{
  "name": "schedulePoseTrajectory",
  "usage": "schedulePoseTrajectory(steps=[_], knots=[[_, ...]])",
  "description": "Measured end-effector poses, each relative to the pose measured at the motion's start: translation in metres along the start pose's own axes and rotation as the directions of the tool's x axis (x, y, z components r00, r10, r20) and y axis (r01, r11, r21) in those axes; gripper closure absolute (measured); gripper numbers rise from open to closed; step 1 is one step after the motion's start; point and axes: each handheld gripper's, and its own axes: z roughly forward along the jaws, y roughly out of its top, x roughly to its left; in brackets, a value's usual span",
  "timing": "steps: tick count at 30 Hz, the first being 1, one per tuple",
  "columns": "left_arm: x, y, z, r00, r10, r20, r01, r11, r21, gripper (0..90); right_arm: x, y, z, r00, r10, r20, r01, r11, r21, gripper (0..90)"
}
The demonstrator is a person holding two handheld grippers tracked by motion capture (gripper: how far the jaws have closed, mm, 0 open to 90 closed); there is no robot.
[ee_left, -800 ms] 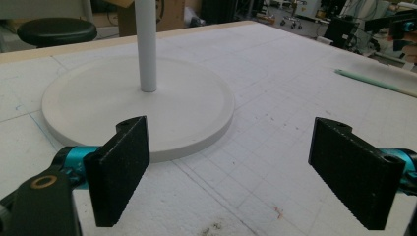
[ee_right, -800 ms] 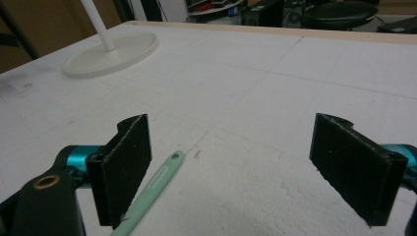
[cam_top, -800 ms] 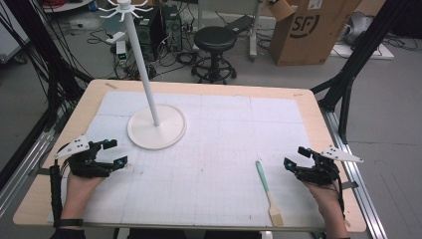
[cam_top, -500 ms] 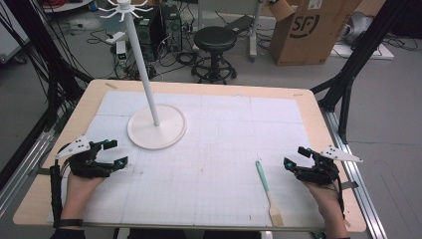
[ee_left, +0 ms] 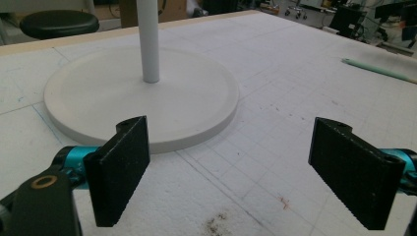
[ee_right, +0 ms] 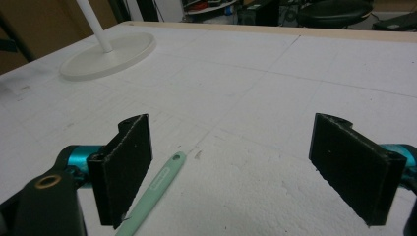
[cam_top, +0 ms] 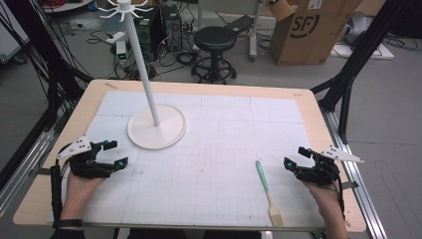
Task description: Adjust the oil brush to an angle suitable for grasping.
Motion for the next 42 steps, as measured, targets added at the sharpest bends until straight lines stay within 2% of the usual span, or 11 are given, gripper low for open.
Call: schedulePoseTrajectory(steps=[7,10,18,24,28,32,42], knots=[[0.0,0.0,0.0,1.0,0.0,-0.001,0.0,1.0,0.004,16.3,0.005,-0.002,0.002,1.0,0.007,0.003,-0.007,1.0,0.023,17.5],[0.0,0.0,-0.001,1.0,-0.001,-0.001,0.001,1.0,0.0,16.4,0.011,-0.002,0.0,0.9999,0.013,0.005,-0.013,0.999,0.037,17.8],[0.0,0.0,-0.002,1.0,-0.006,-0.007,0.006,0.9999,-0.012,16.3,0.03,-0.006,-0.009,0.9999,0.009,0.008,-0.009,0.998,0.057,23.0],[0.001,0.0,-0.003,0.9999,-0.004,-0.013,0.004,0.9999,-0.013,16.0,0.049,-0.011,-0.013,0.9999,-0.013,0.005,0.012,0.995,0.098,25.7],[0.0,0.0,-0.003,1.0,-0.001,-0.007,0.001,0.9999,-0.014,16.0,0.057,-0.013,-0.015,0.9996,-0.029,0.006,0.028,0.993,0.119,28.1],[0.0,0.0,-0.002,1.0,-0.003,-0.008,0.003,0.9999,-0.013,16.0,0.068,-0.021,-0.013,0.9992,-0.038,0.008,0.037,0.986,0.162,29.3],[0.001,0.0,-0.003,1.0,-0.001,-0.001,0.001,0.9996,-0.027,16.1,0.075,-0.029,-0.009,0.9992,-0.039,-0.008,0.04,0.983,0.177,29.4]])
